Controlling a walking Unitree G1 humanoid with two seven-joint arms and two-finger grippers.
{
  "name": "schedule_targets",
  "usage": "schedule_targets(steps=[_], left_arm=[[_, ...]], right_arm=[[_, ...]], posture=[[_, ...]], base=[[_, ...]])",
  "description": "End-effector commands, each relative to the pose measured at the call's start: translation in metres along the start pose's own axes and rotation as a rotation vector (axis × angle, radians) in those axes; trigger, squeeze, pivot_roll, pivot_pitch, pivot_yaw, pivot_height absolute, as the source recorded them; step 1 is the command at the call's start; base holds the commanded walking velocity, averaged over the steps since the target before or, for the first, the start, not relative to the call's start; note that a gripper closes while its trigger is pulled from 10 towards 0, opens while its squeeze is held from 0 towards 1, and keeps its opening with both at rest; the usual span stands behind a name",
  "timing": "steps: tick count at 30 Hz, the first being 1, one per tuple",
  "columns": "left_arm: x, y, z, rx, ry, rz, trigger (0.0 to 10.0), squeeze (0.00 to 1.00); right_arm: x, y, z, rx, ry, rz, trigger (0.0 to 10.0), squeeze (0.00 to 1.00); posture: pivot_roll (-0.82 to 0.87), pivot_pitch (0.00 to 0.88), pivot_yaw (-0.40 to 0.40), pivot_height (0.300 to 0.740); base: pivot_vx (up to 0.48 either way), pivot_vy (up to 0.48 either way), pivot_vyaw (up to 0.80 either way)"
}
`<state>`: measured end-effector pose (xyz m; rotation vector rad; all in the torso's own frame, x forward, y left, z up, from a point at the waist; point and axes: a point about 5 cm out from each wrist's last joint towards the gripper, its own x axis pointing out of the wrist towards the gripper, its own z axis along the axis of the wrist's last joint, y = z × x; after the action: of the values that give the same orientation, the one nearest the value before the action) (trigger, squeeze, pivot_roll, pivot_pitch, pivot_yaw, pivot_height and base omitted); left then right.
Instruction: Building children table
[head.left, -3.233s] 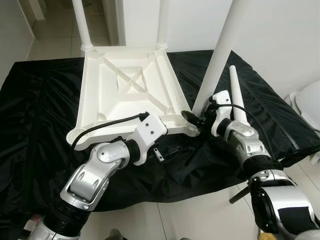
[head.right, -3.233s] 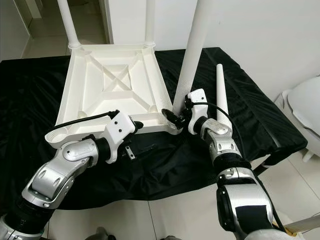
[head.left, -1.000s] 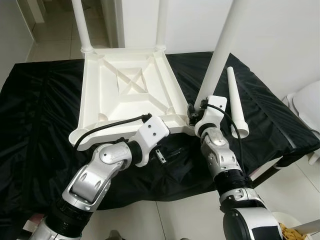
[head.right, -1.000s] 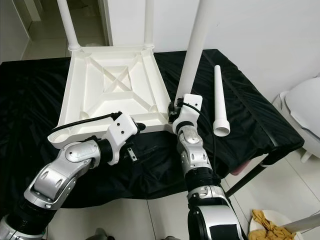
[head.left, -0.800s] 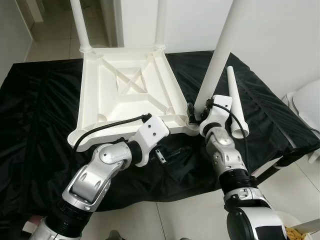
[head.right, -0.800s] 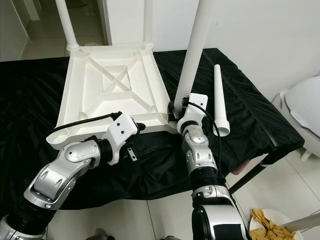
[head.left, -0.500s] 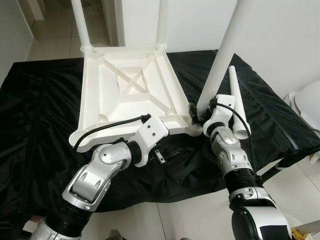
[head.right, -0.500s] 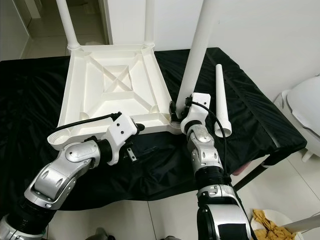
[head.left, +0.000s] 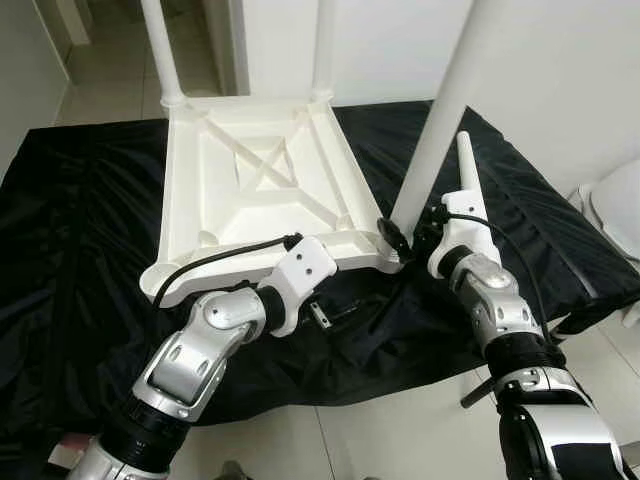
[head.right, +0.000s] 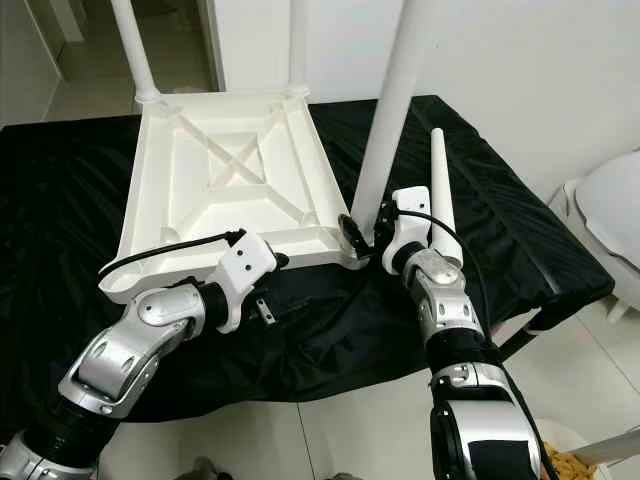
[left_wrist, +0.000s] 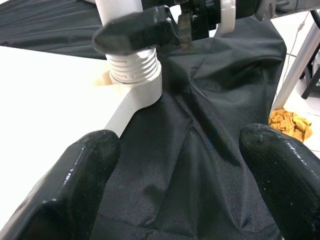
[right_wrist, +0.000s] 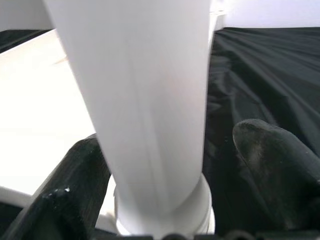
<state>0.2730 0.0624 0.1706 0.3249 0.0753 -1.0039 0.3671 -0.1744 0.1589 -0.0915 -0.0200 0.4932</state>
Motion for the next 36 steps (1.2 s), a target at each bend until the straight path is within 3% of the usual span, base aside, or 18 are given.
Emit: schedule_targets(steps=[1,10,11,12,15,16,28,33,36], left_arm=[[-0.001,0.001,-0.001,0.006,0.007,0.031,10.0,0.00],[-0.001,0.001,-0.001,0.008,0.006,0.030,10.0,0.00],[-0.002,0.001,0.000,0.011,0.003,0.027,10.0,0.00],[-0.002,0.001,0.001,0.014,0.002,0.026,10.0,0.00],[-0.002,0.001,0.001,0.016,0.001,0.025,10.0,0.00],[-0.002,0.001,0.002,0.018,0.001,0.023,10.0,0.00],[-0.002,0.001,0.002,0.017,0.001,0.020,10.0,0.00],[-0.002,-0.001,0.002,0.014,-0.001,0.019,10.0,0.00],[-0.002,-0.001,0.002,0.013,-0.001,0.019,10.0,0.00]], right_arm=[[0.001,-0.001,0.002,0.000,-0.007,0.028,10.0,0.00],[0.000,-0.003,0.002,-0.011,-0.002,0.049,10.0,0.00],[-0.002,-0.008,0.003,-0.045,-0.002,0.086,4.7,0.00],[-0.002,-0.011,0.004,-0.063,0.001,0.090,1.5,0.00],[-0.001,-0.013,0.005,-0.073,0.003,0.091,1.5,0.00],[-0.001,-0.014,0.005,-0.076,0.004,0.099,0.0,0.00],[-0.004,-0.016,0.000,-0.060,0.016,0.126,0.0,0.00],[-0.004,-0.017,-0.009,0.033,0.033,0.053,0.0,0.00],[-0.004,-0.018,-0.010,0.040,0.036,0.038,0.0,0.00]], posture=[[-0.05,0.031,0.010,0.740],[-0.05,0.031,0.010,0.740],[-0.04,0.029,0.013,0.740],[-0.04,0.028,0.015,0.740],[-0.04,0.027,0.015,0.740],[-0.04,0.027,0.016,0.740],[-0.04,0.028,0.013,0.740],[-0.04,0.028,0.005,0.740],[-0.04,0.028,0.005,0.740]], base=[[0.000,0.000,0.00],[0.000,0.000,0.00],[0.000,0.000,0.00],[0.000,0.000,0.00],[0.000,0.000,0.00],[0.000,0.000,0.00],[0.000,0.000,0.00],[0.000,0.000,0.00],[0.000,0.000,0.00]])
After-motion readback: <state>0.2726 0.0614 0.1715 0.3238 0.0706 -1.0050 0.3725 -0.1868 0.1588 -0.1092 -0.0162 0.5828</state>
